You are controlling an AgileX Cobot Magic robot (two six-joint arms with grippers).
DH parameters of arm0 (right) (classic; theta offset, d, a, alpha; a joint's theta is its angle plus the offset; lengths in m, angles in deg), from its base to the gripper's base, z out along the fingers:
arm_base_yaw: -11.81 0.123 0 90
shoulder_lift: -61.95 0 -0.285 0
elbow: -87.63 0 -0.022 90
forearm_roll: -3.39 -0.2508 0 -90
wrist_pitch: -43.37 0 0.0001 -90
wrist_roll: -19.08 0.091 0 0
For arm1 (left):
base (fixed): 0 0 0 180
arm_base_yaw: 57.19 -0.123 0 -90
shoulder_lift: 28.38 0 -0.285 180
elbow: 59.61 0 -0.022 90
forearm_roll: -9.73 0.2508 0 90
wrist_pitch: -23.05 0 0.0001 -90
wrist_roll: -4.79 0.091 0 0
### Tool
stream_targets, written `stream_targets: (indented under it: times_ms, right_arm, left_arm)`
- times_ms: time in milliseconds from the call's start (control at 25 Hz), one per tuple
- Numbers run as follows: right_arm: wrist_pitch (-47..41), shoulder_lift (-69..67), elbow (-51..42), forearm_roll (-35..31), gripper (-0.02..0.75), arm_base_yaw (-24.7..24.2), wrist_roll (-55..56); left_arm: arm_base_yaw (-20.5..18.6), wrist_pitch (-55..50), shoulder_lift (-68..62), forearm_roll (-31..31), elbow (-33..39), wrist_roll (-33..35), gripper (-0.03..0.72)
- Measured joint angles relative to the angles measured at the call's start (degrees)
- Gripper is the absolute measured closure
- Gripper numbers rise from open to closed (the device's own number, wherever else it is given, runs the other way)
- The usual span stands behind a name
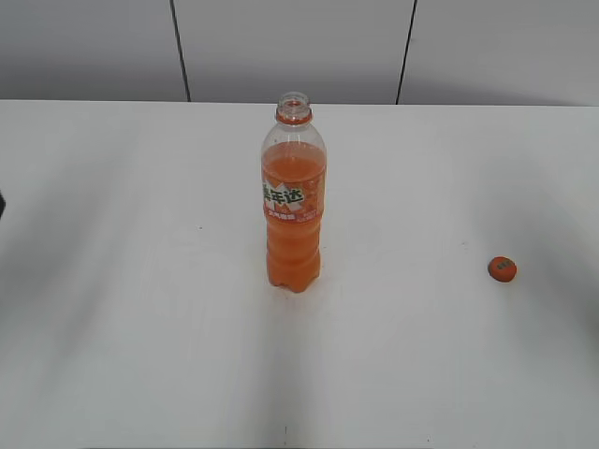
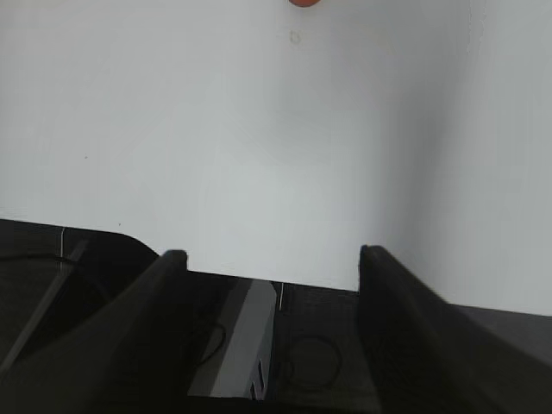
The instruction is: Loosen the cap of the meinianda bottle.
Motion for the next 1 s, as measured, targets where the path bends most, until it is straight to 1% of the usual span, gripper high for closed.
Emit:
stream_targets:
  times_ms: [160,280,440,600,760,1000]
  right_arm:
    - [-0.1,8.2,-4.5,0.0,0.276,0.0,0.0]
    - [-0.1,15.5,-7.0,-0.1,0.276,0.0,0.0]
    - [-0.2,26.9,-11.1,-0.3,0.276,0.0,0.0]
    - [-0.2,37.5,-15.7,-0.4,0.276,0.0,0.0]
    - [-0.3,47.7,-20.0,-0.4,0.276,0.0,0.0]
    - [-0.3,60.3,-24.7,-0.6,0.276,0.0,-0.7]
  left_arm:
    - [0.0,-1.0,12.1,-0.2,7.5,0.0,0.101]
    - [0.0,-2.4,24.5,-0.3,11.9,-0.1,0.101]
    - [0.0,-3.3,40.2,0.1,14.4,-0.1,0.101]
    - [0.0,-3.4,53.9,2.0,15.7,0.0,0.101]
    - [0.0,-3.4,62.5,1.8,17.9,3.8,0.101]
    - [0.0,-3.6,69.3,0.2,21.1,6.2,0.104]
